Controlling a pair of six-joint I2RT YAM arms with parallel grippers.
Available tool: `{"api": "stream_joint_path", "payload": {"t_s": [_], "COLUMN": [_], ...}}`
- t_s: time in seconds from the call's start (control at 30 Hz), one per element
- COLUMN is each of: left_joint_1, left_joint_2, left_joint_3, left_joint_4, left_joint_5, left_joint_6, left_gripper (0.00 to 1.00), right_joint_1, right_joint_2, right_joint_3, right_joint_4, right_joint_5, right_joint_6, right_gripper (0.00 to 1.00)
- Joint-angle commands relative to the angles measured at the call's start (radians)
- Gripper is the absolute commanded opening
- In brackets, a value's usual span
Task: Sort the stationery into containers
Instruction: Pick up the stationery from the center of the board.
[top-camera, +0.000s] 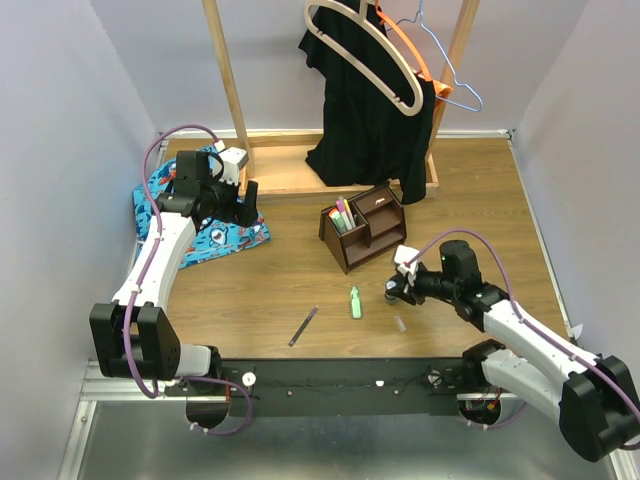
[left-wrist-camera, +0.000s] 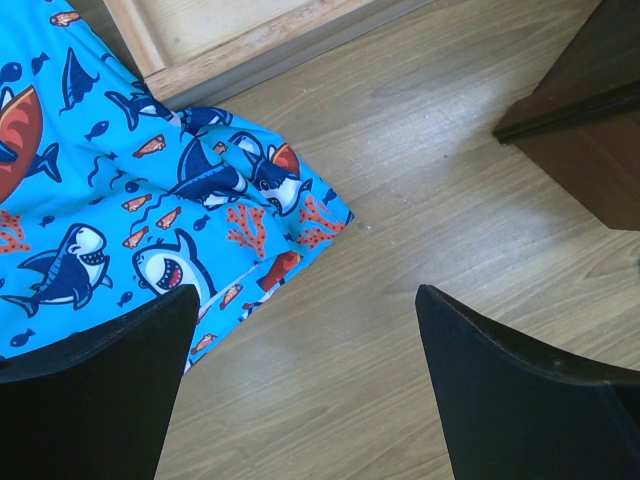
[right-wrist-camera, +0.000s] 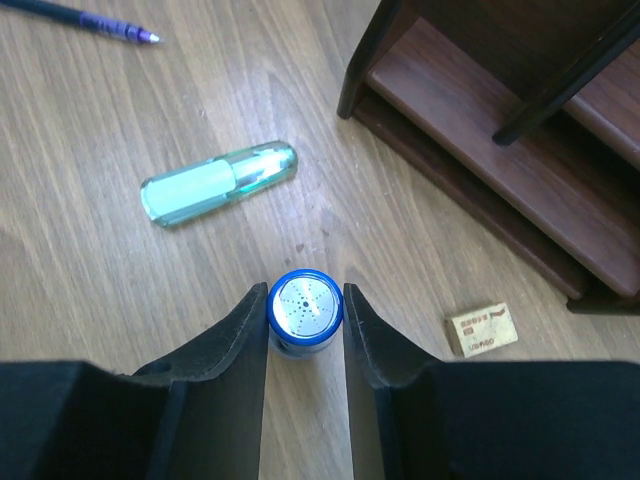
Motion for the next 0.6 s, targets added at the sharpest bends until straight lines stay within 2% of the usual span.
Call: {"api": "stream_joint_path", "payload": {"t_s": [0.0,0.33,0.57], "left_joint_1": [-0.006,-0.006,-0.006], "left_joint_2": [0.008,-0.006,-0.003], "left_joint_3": [-0.009,-0.029,-0.037], "left_joint_4": [-0.012,-0.004,-0.006], "left_joint_5": [-0.017,-0.025,-0.023], "left_joint_6": [0.010,0.010,0.009], "left_gripper": [0.99,0.99,0.99], "right_joint_1": [-0.006,-0.007,-0.006], "right_joint_2": [0.062,0.064,0.103], "right_joint_3": [-0.021,-0.009,-0.041], "right_joint_4": [0.127,0.058,0.139], "right_joint_5": [-0.033,-0.069,-0.044], "right_joint_6": [0.065,0.014,0.035], "right_gripper": [0.01,0.01,0.01]}}
